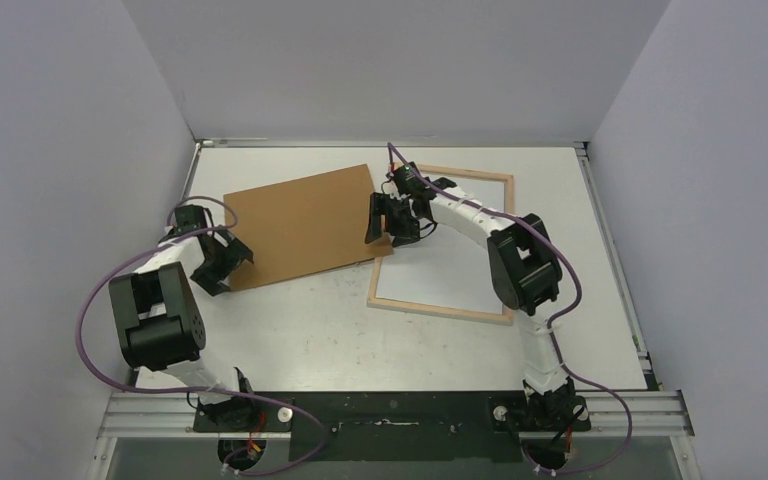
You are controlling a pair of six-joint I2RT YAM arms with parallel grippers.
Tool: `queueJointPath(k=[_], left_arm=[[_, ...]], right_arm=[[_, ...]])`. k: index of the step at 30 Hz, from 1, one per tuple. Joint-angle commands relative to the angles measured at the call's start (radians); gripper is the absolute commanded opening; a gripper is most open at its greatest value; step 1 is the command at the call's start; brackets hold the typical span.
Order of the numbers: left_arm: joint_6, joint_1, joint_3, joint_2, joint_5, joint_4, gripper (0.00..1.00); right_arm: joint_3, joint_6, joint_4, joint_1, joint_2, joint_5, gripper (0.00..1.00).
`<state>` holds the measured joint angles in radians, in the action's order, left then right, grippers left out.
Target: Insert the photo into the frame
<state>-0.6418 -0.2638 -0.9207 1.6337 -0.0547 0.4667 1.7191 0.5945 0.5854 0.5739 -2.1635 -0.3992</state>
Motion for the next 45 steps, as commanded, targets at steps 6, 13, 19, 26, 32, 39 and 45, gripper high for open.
queueJointPath(k=[6, 13, 19, 26, 32, 39, 45], left_arm=[[-0.051, 0.057, 0.046, 0.104, -0.229, 0.018, 0.82], [-0.032, 0.055, 0.036, 0.116, -0.207, 0.035, 0.82], [-0.030, 0.056, 0.026, 0.129, -0.201, 0.039, 0.81], [-0.012, 0.056, 0.017, 0.134, -0.206, 0.046, 0.81], [-0.008, 0.055, 0.023, 0.139, -0.205, 0.043, 0.81], [0.001, 0.054, 0.021, 0.129, -0.206, 0.040, 0.81], [0.016, 0.047, -0.004, 0.089, -0.209, 0.036, 0.81]], right_arm=[[-0.122, 0.026, -0.019, -0.005, 0.137, 0.085, 0.72], [-0.205, 0.057, -0.156, -0.033, 0.155, -0.035, 0.67], [-0.243, 0.105, -0.197, -0.054, 0.155, -0.055, 0.58], [-0.307, 0.174, -0.313, -0.074, 0.191, -0.157, 0.39], [-0.310, 0.180, -0.325, -0.076, 0.218, -0.173, 0.22], [-0.375, 0.287, -0.471, -0.087, 0.267, -0.173, 0.02], [-0.420, 0.426, -0.630, -0.114, 0.302, -0.200, 0.00]])
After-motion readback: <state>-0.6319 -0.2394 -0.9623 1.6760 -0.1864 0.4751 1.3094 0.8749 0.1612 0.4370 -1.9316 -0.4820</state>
